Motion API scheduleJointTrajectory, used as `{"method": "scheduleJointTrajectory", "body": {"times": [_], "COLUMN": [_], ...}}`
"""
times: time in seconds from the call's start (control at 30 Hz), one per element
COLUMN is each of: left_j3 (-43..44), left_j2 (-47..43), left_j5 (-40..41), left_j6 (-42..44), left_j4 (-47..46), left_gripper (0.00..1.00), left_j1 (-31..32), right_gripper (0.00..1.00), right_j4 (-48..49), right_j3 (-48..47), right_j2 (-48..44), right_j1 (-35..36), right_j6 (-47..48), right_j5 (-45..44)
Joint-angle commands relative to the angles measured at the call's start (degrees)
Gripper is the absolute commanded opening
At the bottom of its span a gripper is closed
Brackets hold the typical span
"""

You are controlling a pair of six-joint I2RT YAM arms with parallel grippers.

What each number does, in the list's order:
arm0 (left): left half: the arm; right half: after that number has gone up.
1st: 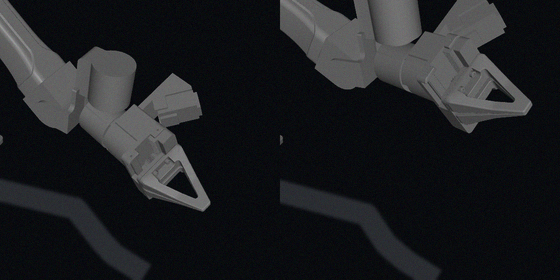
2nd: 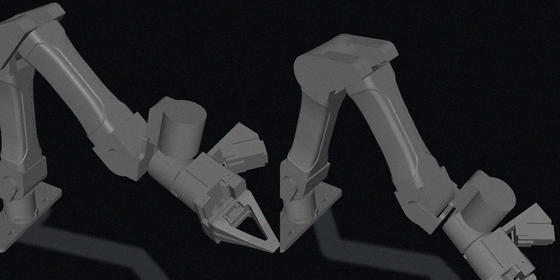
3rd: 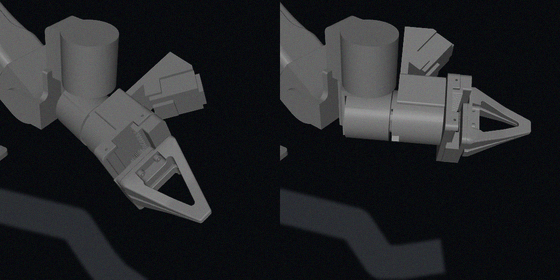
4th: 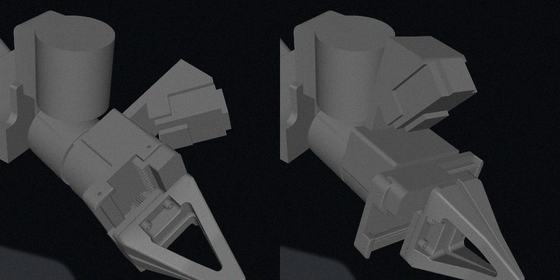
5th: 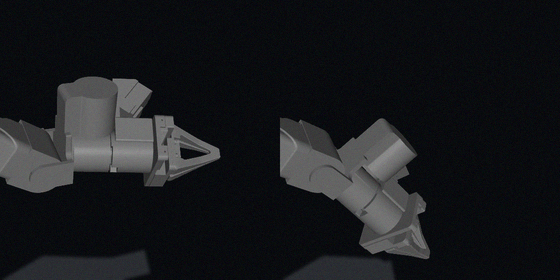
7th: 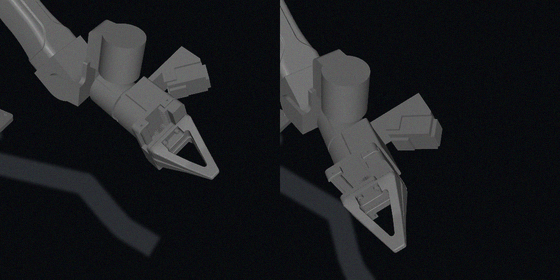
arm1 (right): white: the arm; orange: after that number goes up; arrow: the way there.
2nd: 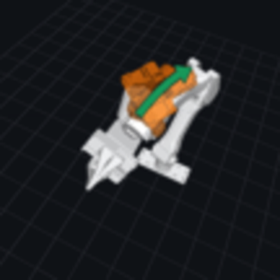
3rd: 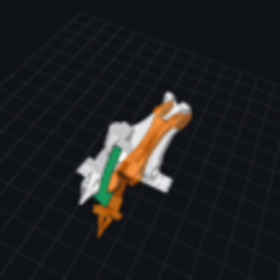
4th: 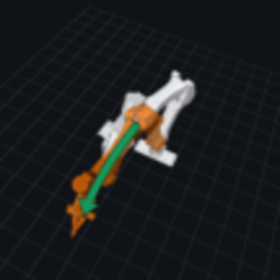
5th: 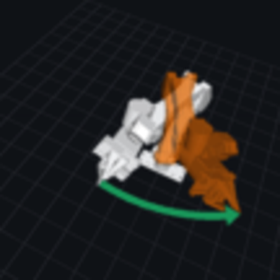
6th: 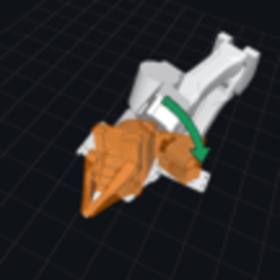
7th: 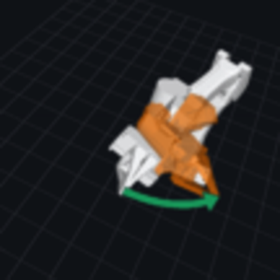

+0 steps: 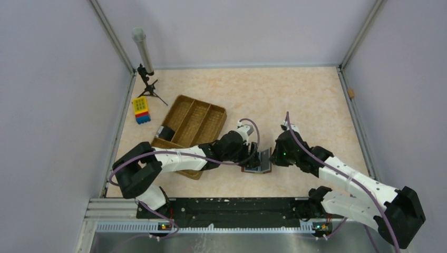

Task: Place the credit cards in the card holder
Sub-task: Insert the credit card into the card holder.

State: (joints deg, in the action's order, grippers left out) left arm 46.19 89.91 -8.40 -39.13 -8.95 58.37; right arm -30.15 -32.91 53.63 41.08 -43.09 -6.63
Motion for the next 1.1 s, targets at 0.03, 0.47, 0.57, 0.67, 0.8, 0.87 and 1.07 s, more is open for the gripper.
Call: {"method": "scheduleJointTrajectory", "body": {"times": [0.03, 0.47, 0.57, 0.67, 0.8, 0.87, 1.07], "left_j3": [-4.3, -7.7, -8.3, -8.8, -9.2, -9.3, -9.8], "left_j2": [-0.2, 4.6, 5.5, 6.0, 6.7, 7.0, 8.6], "left_j5": [1.0, -0.5, -1.1, -1.2, -1.5, -1.8, -3.6], "left_j6": [-1.6, -4.1, -4.7, -5.1, -5.5, -5.7, -6.7], "left_j4": [-5.6, -12.5, -13.5, -13.7, -14.0, -14.2, -16.3], "left_gripper": [0.61, 0.38, 0.33, 0.27, 0.24, 0.23, 0.14], "left_j1": [-0.8, -2.0, -2.3, -2.6, -2.9, -3.0, -3.7], "right_gripper": [0.0, 0.0, 0.0, 0.0, 0.0, 0.0, 0.0], "right_j4": [-0.5, 12.9, 14.6, 16.8, 18.4, 18.4, 22.1], "right_j3": [-3.5, 2.1, 3.0, 4.0, 4.9, 5.1, 6.2], "right_j2": [0.7, 1.8, 2.8, 3.6, 4.6, 5.0, 4.6], "right_j1": [-0.3, -0.3, -0.3, -0.3, -0.3, -0.3, -0.3], "right_j6": [1.9, -0.6, -0.8, -1.2, -1.5, -1.4, -2.0], "right_j5": [1.1, 9.3, 10.0, 10.9, 10.9, 10.7, 12.8]}}
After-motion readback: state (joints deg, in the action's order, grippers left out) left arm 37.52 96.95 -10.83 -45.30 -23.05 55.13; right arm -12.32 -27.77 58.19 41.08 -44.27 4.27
